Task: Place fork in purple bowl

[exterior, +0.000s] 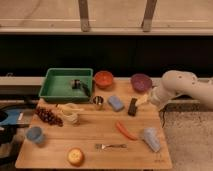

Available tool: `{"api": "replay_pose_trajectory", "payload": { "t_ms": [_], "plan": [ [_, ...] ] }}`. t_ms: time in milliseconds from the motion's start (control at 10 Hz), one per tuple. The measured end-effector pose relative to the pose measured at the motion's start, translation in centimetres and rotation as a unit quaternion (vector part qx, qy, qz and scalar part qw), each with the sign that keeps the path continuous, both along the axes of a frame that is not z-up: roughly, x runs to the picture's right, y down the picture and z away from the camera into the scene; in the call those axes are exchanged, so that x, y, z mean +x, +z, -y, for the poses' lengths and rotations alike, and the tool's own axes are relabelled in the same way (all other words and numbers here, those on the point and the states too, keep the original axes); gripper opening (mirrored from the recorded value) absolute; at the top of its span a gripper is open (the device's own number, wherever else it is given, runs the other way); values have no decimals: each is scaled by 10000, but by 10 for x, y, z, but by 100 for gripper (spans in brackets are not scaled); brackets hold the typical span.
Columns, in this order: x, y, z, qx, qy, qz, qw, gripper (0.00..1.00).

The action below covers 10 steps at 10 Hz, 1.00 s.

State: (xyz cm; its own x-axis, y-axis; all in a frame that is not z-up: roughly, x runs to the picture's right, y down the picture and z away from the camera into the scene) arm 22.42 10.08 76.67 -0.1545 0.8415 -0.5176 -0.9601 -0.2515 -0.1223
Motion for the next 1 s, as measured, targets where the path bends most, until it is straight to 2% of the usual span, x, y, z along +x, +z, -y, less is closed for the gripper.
{"api": "replay_pose_trajectory", "payload": {
  "t_ms": [100,300,500,700,800,1000],
  "plan": [
    [-17,-3,-6,-1,-281,109,9995,72],
    [-51,-10,-20,1,-888,347,9954,72],
    [-85,-16,-36,-39,-1503,616,9867,72],
    [-99,-24,-52,-51,-1950,689,9784,72],
    [-99,-25,-54,-39,-2006,676,9773,72],
    [-99,-25,-54,-42,-1984,681,9777,72]
  ]
}}
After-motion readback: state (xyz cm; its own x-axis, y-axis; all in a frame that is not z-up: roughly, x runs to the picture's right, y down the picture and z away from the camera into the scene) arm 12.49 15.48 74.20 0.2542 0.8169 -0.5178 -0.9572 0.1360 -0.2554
